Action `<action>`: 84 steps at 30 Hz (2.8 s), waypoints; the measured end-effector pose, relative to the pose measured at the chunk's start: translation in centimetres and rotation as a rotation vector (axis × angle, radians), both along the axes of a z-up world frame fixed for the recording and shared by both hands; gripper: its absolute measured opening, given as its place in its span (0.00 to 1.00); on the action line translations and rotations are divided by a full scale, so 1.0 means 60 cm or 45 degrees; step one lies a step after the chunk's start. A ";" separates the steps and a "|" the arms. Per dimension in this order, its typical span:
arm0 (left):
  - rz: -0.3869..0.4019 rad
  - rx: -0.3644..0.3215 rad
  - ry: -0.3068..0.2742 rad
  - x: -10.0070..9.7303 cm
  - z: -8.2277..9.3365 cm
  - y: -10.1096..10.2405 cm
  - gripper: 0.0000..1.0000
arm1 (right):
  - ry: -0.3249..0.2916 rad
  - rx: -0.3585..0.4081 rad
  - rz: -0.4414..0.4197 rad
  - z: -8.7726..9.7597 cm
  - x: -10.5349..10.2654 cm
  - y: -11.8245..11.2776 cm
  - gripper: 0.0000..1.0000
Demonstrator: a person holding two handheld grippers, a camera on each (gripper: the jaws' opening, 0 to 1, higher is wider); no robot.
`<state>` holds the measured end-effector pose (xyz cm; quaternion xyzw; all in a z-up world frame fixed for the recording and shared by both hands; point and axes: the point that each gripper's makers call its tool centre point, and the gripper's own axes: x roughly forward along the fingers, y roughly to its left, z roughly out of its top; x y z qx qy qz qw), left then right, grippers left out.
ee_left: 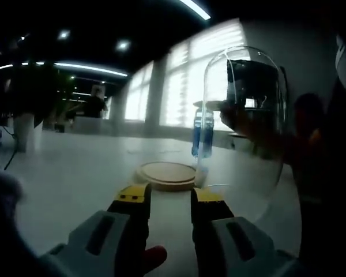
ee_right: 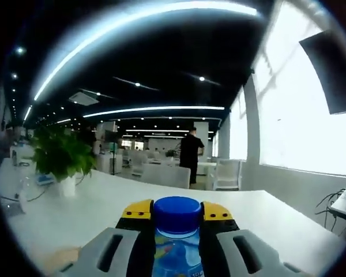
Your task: Open the cover put in the Mizone put the cover back on
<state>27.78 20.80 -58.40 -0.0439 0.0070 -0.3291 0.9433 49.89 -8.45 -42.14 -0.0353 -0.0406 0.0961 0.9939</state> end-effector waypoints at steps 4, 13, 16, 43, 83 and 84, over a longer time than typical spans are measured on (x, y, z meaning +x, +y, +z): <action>-0.006 0.001 -0.004 -0.001 0.001 -0.001 0.21 | -0.009 -0.012 0.065 0.013 -0.016 0.034 0.21; -0.006 -0.001 -0.003 -0.002 0.001 -0.002 0.21 | -0.017 -0.031 0.206 0.030 -0.041 0.104 0.21; -0.007 -0.001 -0.003 -0.002 0.001 -0.002 0.21 | -0.017 -0.032 0.251 0.033 -0.044 0.126 0.21; -0.013 0.004 -0.003 0.001 -0.002 0.003 0.21 | 0.085 0.026 0.658 -0.016 -0.071 0.309 0.21; -0.006 0.014 -0.004 -0.004 0.000 -0.004 0.21 | -0.003 0.082 0.781 -0.024 -0.079 0.305 0.23; -0.005 0.015 -0.005 -0.004 0.000 -0.003 0.21 | -0.007 0.082 0.781 -0.024 -0.078 0.305 0.23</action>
